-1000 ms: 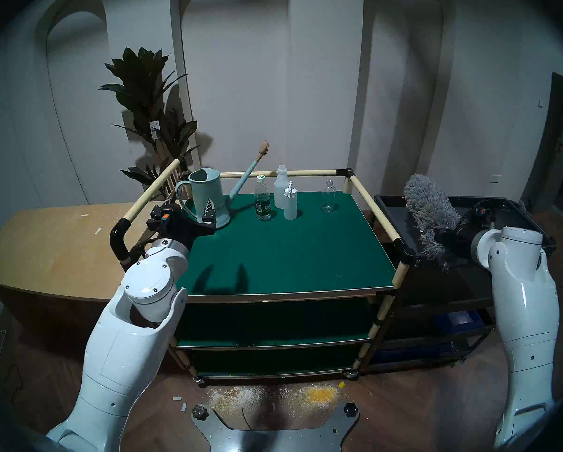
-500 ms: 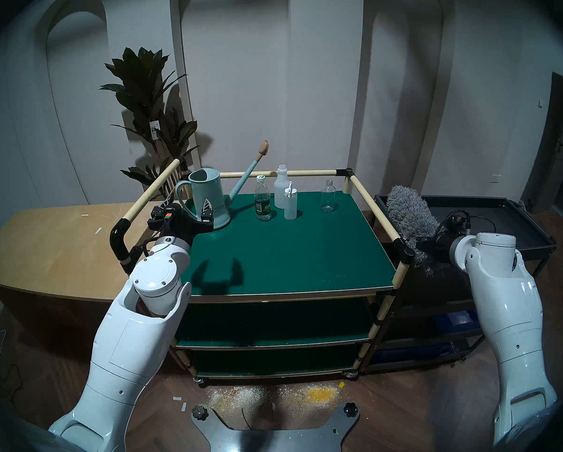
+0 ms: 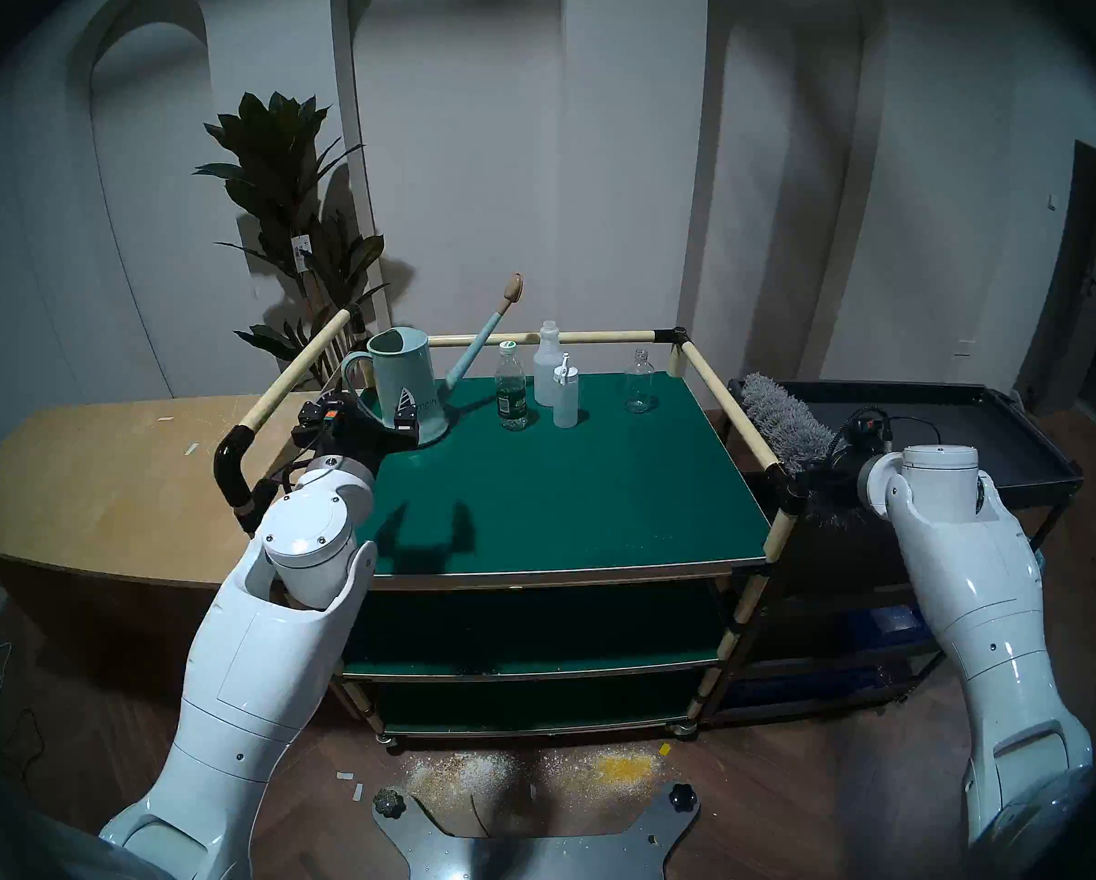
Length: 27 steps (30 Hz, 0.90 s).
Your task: Dust the shelf with the duster
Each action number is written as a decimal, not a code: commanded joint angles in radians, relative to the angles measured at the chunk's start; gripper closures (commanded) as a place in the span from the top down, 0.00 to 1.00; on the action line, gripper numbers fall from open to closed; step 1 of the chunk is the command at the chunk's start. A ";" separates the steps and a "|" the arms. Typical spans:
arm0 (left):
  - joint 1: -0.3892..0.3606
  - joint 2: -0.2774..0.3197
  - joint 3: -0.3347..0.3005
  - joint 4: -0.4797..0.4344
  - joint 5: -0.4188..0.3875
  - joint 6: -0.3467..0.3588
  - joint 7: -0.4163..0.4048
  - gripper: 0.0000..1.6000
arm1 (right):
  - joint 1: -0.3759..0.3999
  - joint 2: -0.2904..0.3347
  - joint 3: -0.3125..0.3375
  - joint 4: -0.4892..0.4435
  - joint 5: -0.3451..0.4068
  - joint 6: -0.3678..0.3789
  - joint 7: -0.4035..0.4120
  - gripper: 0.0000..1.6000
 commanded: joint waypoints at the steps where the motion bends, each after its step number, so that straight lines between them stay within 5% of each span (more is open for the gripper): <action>1: -0.027 -0.006 -0.005 -0.031 0.001 0.008 0.008 1.00 | 0.038 0.037 -0.011 -0.002 -0.009 -0.026 0.041 1.00; 27: -0.052 -0.016 0.007 -0.010 0.001 0.015 0.010 1.00 | -0.041 0.188 0.099 -0.101 0.005 -0.025 0.190 1.00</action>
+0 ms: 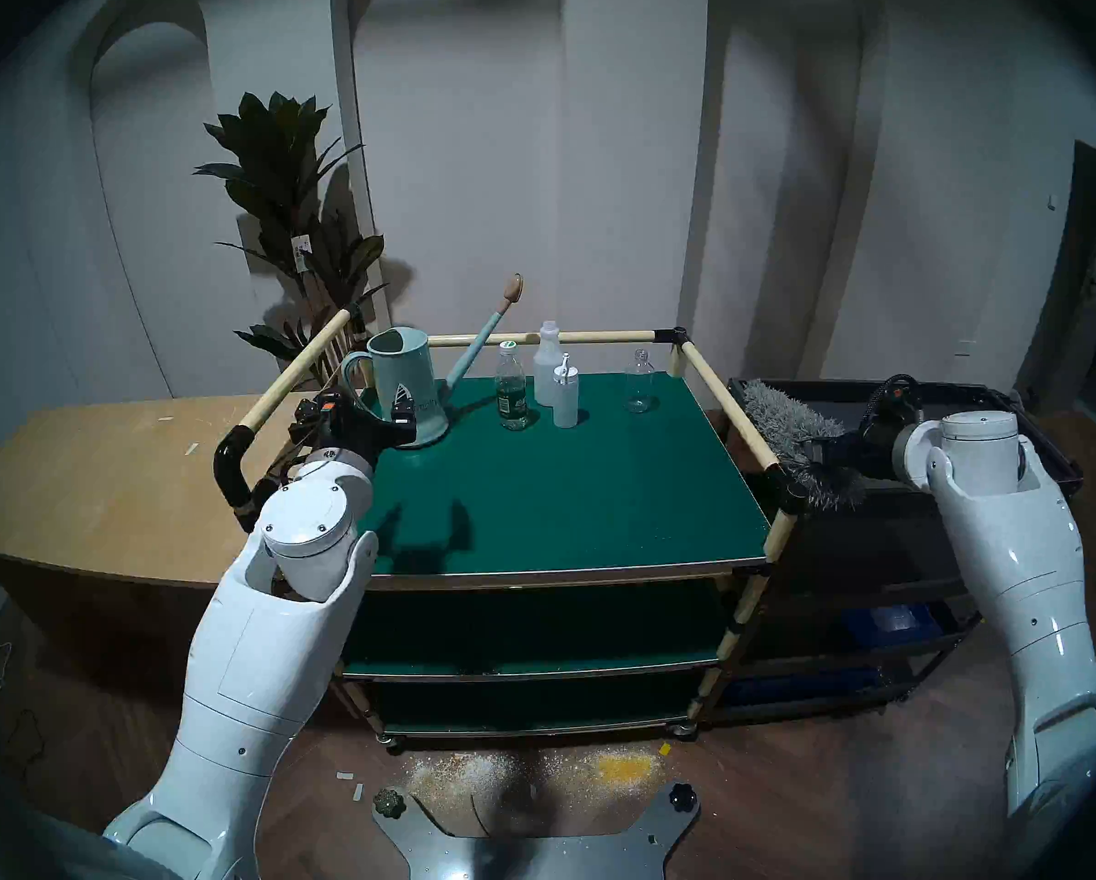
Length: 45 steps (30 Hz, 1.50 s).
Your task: Dust the shelf with the duster
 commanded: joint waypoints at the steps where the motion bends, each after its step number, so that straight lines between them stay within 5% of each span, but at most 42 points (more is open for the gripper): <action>1: -0.035 -0.003 0.006 -0.007 0.002 -0.011 -0.008 1.00 | -0.028 0.053 0.048 -0.050 0.011 -0.005 0.038 1.00; 25: -0.034 0.001 -0.014 0.005 0.015 -0.022 -0.024 1.00 | 0.025 0.000 0.107 -0.107 0.086 0.012 0.052 1.00; 29: -0.034 0.002 -0.021 0.009 0.014 -0.029 -0.028 1.00 | 0.017 -0.046 0.132 -0.137 0.106 -0.002 0.035 1.00; 31: -0.031 0.012 -0.028 0.020 0.009 -0.058 -0.046 1.00 | -0.015 -0.126 0.163 -0.194 0.111 -0.089 -0.002 1.00; 38: -0.014 0.038 -0.023 0.019 0.030 -0.107 -0.067 1.00 | -0.068 -0.184 0.133 -0.279 0.174 -0.165 -0.029 1.00; 45: -0.010 0.058 -0.020 0.045 0.025 -0.156 -0.111 1.00 | -0.098 -0.266 0.010 -0.310 0.187 -0.254 -0.111 1.00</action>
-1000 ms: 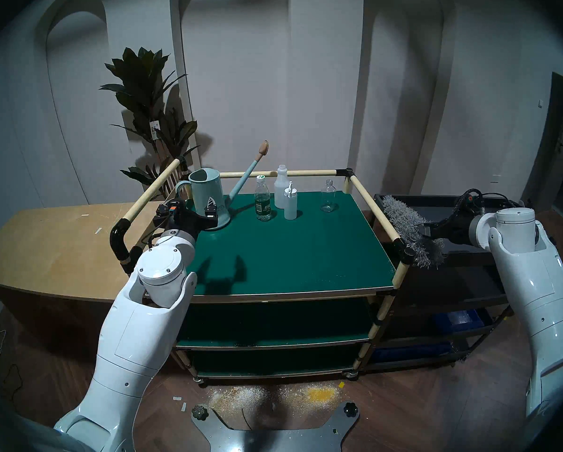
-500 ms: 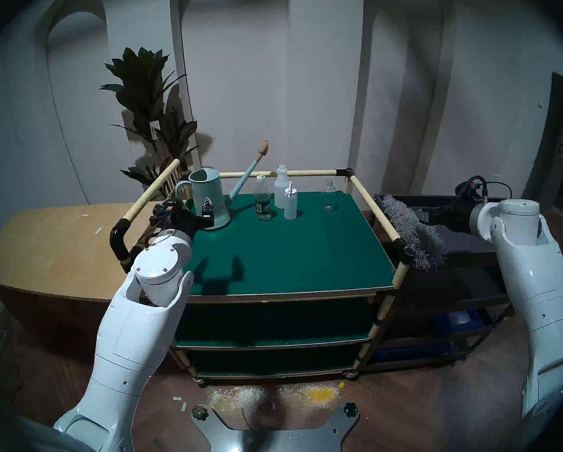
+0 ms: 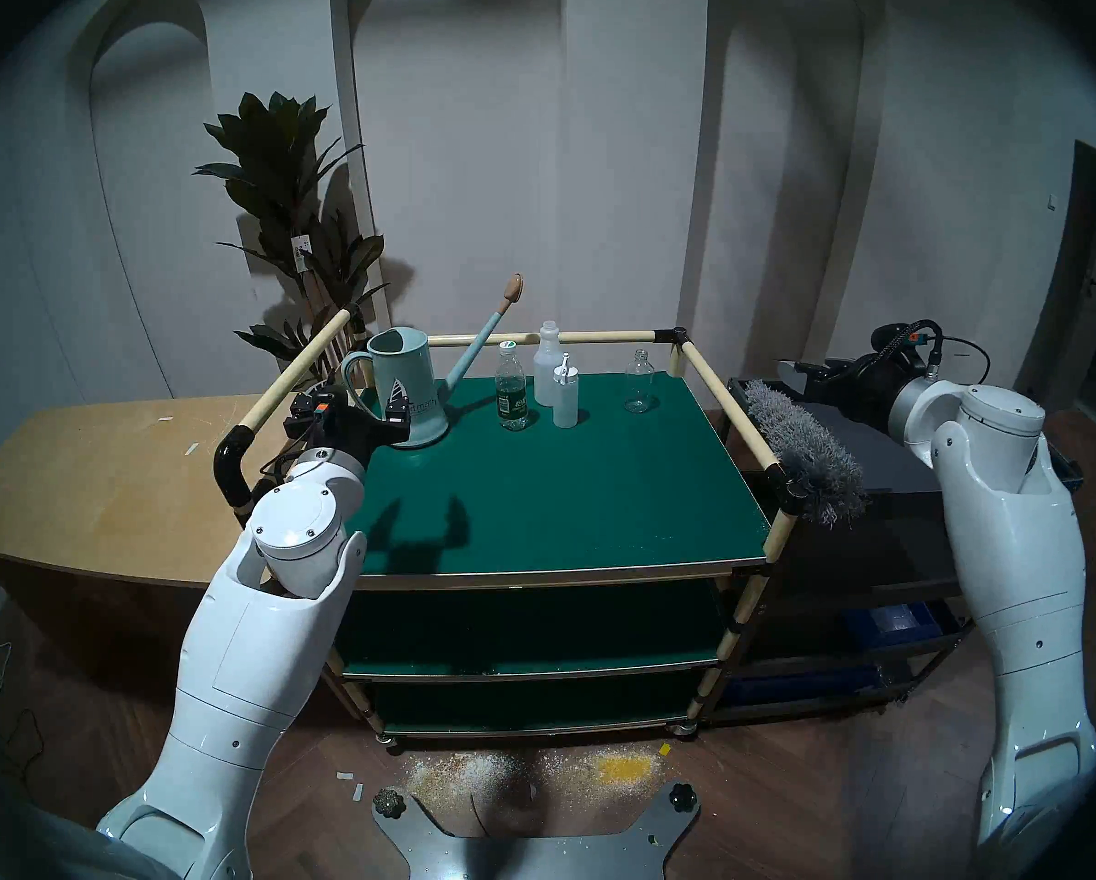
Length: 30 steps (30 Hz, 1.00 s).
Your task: Dust the shelf with the duster
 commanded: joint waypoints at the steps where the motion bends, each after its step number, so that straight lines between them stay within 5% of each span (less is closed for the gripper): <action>1: -0.009 0.027 0.006 0.010 -0.003 -0.060 -0.044 1.00 | -0.031 -0.112 -0.106 -0.050 0.015 -0.097 -0.077 1.00; 17: -0.056 0.048 0.007 0.131 -0.033 -0.101 -0.137 1.00 | -0.014 -0.298 -0.376 -0.015 -0.112 -0.313 -0.355 1.00; 30: -0.073 0.037 0.001 0.205 -0.089 -0.148 -0.187 1.00 | 0.082 -0.433 -0.519 0.199 -0.322 -0.498 -0.583 1.00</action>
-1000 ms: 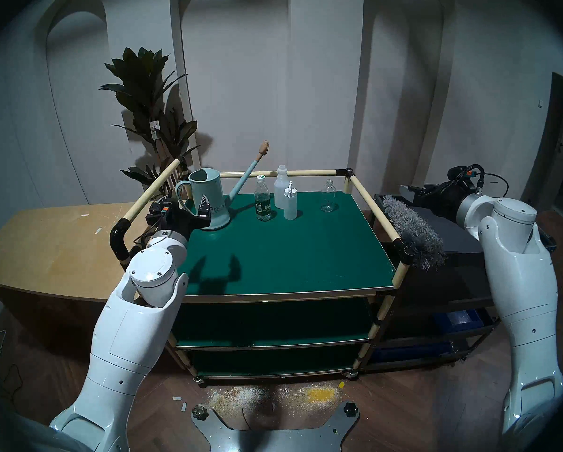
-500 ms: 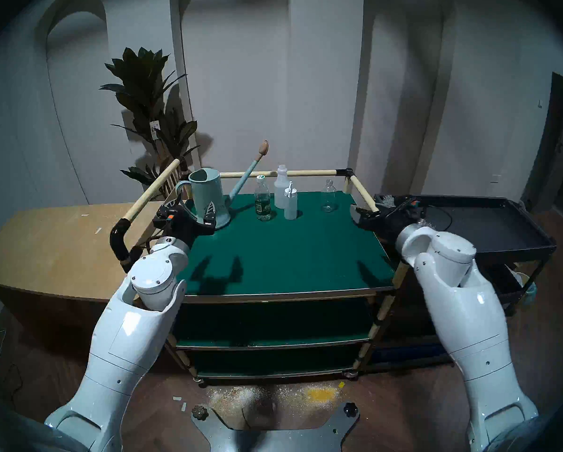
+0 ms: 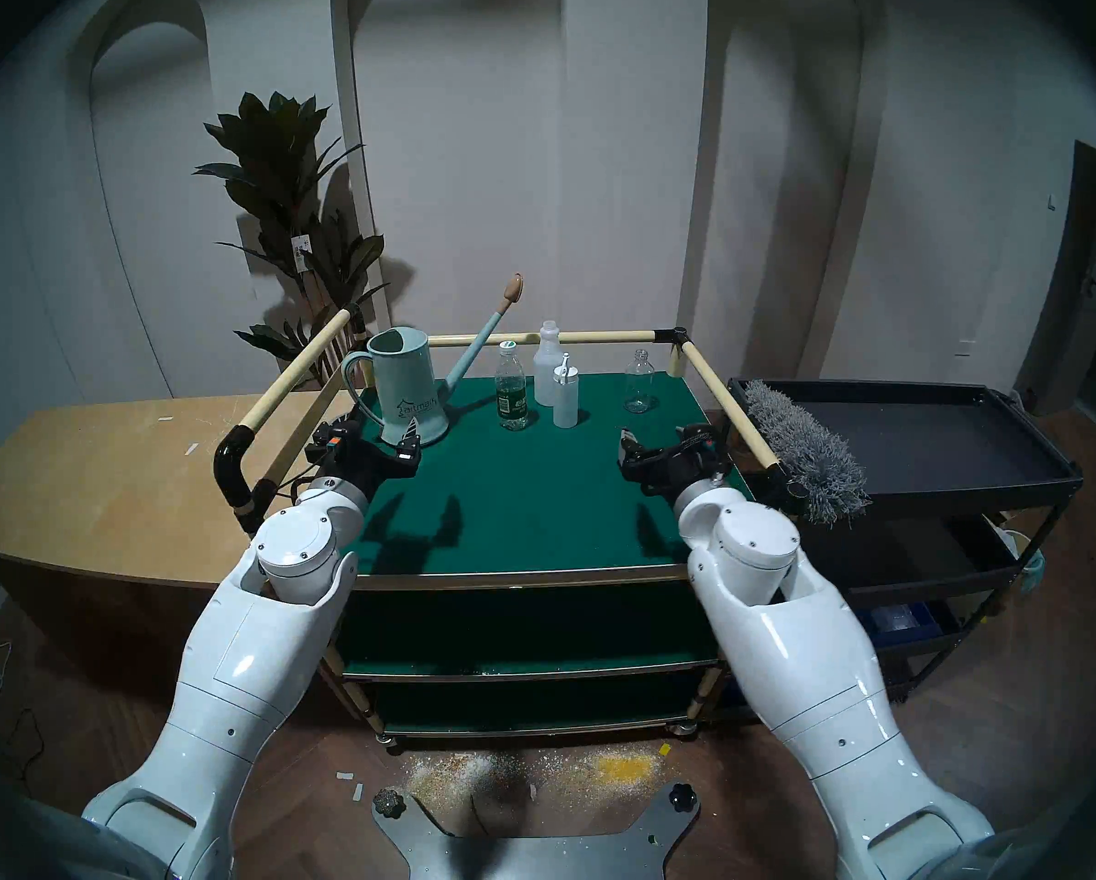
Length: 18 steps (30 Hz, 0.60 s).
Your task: Dust the shelf with the duster
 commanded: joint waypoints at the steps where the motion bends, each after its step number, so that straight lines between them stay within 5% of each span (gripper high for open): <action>1: -0.041 -0.009 -0.004 0.003 -0.020 -0.047 -0.024 1.00 | 0.092 -0.098 -0.045 0.088 -0.096 -0.113 -0.098 1.00; 6: -0.047 -0.011 -0.011 0.019 -0.035 -0.071 -0.038 1.00 | 0.150 -0.122 -0.051 0.190 -0.090 -0.187 -0.091 1.00; 18: -0.065 -0.028 -0.003 0.049 -0.038 -0.085 -0.042 1.00 | 0.230 -0.097 -0.041 0.308 -0.037 -0.220 0.065 1.00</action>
